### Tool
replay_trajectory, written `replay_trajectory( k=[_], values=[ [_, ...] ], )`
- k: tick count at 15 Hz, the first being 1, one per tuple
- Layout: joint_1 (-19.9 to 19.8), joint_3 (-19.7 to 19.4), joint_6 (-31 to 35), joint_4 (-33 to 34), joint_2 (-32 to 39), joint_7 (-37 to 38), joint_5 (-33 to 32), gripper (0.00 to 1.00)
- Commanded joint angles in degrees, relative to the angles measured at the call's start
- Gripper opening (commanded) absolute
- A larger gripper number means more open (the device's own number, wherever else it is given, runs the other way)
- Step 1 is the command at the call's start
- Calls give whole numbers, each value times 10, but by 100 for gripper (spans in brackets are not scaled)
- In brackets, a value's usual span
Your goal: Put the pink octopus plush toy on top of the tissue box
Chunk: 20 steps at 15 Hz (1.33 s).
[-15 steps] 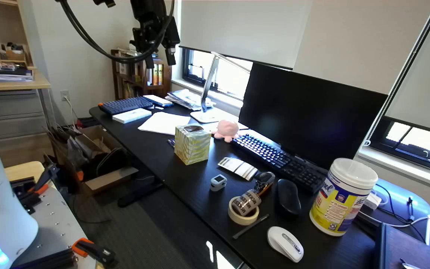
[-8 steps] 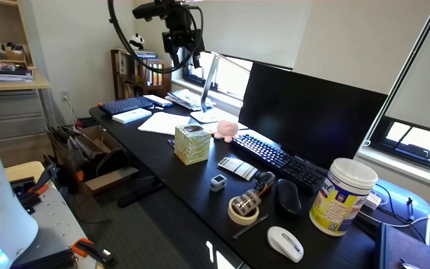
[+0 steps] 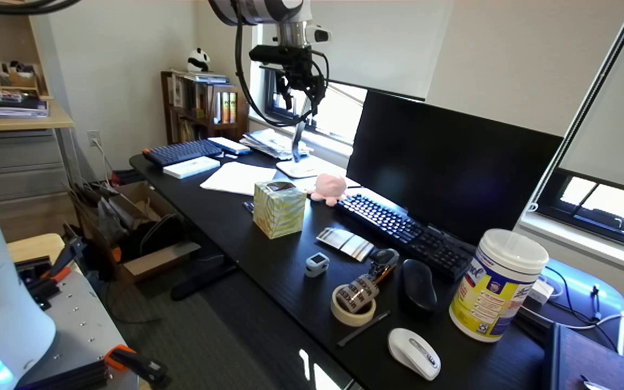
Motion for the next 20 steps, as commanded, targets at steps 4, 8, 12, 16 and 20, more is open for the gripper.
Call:
replay_trajectory(
  k=[4, 8, 12, 16, 20],
  values=[
    [22, -22, -2, 54, 55, -4, 5, 100],
    [21, -19, 4, 41, 42, -14, 8, 100],
    [12, 11, 20, 135, 146, -115, 80, 100],
    [33, -5, -19, 266, 261, -75, 68, 100],
    [63, -45, -53, 392, 368, -5, 51, 100]
  ],
)
